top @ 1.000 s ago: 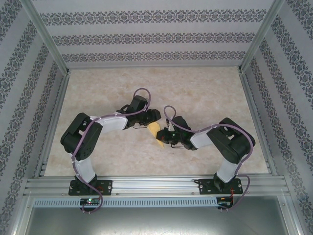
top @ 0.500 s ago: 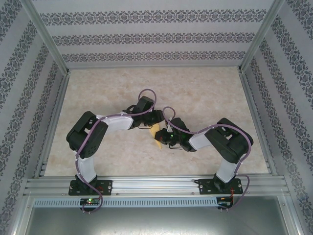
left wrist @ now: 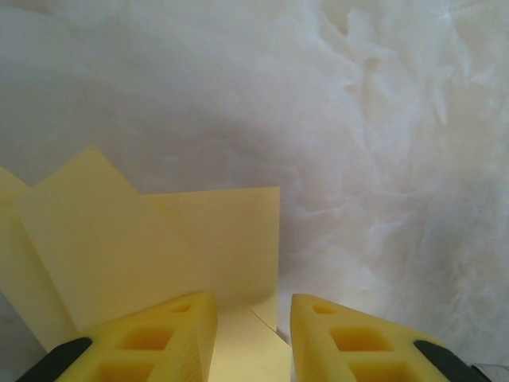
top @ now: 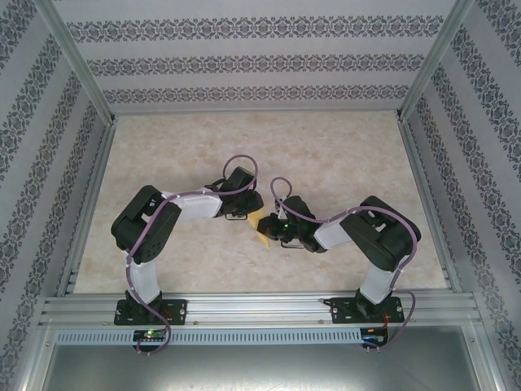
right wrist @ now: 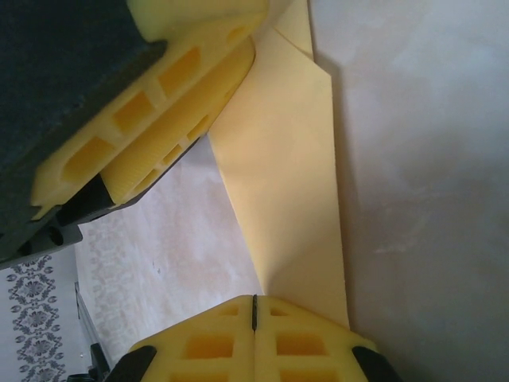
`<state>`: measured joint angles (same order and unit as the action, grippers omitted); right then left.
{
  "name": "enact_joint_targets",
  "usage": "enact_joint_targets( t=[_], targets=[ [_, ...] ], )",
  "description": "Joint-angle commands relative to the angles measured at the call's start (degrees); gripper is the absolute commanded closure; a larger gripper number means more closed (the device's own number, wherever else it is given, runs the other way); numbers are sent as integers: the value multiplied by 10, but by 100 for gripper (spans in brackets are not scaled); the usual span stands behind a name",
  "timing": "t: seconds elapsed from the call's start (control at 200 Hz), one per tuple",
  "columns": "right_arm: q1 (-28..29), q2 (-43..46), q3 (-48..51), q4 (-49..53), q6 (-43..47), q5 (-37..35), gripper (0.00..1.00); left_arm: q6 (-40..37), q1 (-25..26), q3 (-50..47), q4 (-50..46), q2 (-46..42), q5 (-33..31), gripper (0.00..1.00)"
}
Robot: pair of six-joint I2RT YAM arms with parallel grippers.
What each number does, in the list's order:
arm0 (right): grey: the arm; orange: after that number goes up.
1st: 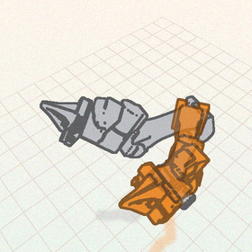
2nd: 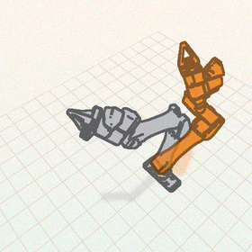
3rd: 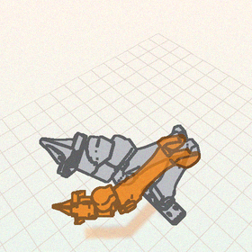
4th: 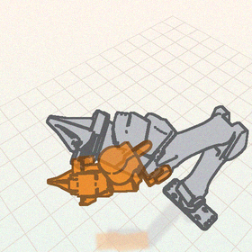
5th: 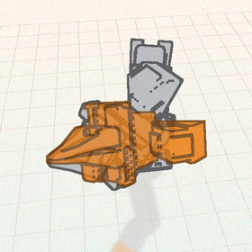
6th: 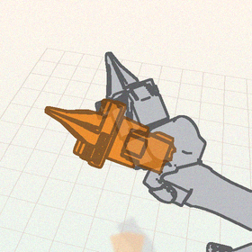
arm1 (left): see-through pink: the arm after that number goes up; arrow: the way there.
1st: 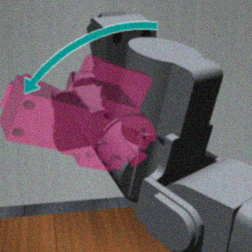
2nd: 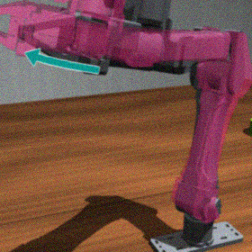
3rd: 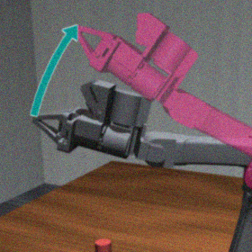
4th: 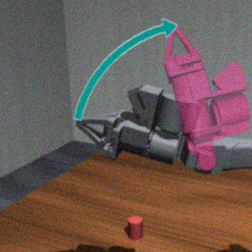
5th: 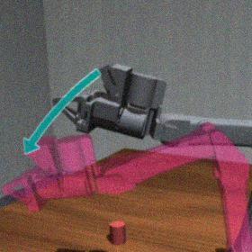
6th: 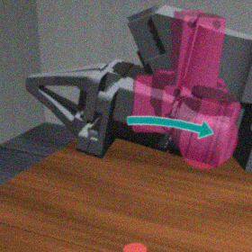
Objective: Fold a paper plane with a square sheet of paper (pick it up from the middle)
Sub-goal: Fold the wing for the fifth time at the center of the table.
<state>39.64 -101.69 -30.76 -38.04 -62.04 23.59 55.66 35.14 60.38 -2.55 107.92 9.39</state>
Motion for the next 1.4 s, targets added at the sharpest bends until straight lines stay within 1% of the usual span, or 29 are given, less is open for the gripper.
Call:
enact_joint_targets(
  t=[0.0, 0.14, 0.39, 0.634, 0.729, 0.844, 1.024, 1.114, 1.214, 1.284, 1.394],
  targets=[
    [4, -31, 13, 64, 4, -24, 99, 4, -16, -34, -34, -2, -30, 67],
    [5, -35, 13, 67, 1, -25, 99, 6, -29, -56, -20, -17, -31, 67],
    [5, -49, 6, 70, 3, -10, 100, -34, -69, -56, -5, -20, -6, 66],
    [12, -55, -12, 96, 19, 1, 100, -51, -95, -87, 61, -26, 51, 64],
    [16, -53, -18, 118, 25, -6, 100, -57, -101, -101, 78, -31, 53, 63],
    [19, -47, -26, 148, 36, -14, 100, -60, -120, -122, 112, -32, 67, 62],
    [21, -48, -31, 156, 39, -14, 100, -71, -137, -146, 157, -37, 80, 60],
    [23, -48, -33, 158, 40, -14, 100, -73, -143, -139, 147, -38, 87, 59],
    [26, -48, -38, 169, 43, -16, 100, -73, -147, -135, 133, -46, 76, 58],
    [30, -48, -48, 182, 50, -15, 100, -77, -151, -130, 130, -46, 87, 58],
    [36, -47, -57, 202, 56, -21, 100, -88, -160, -122, 114, -47, 77, 58]
  ],
)
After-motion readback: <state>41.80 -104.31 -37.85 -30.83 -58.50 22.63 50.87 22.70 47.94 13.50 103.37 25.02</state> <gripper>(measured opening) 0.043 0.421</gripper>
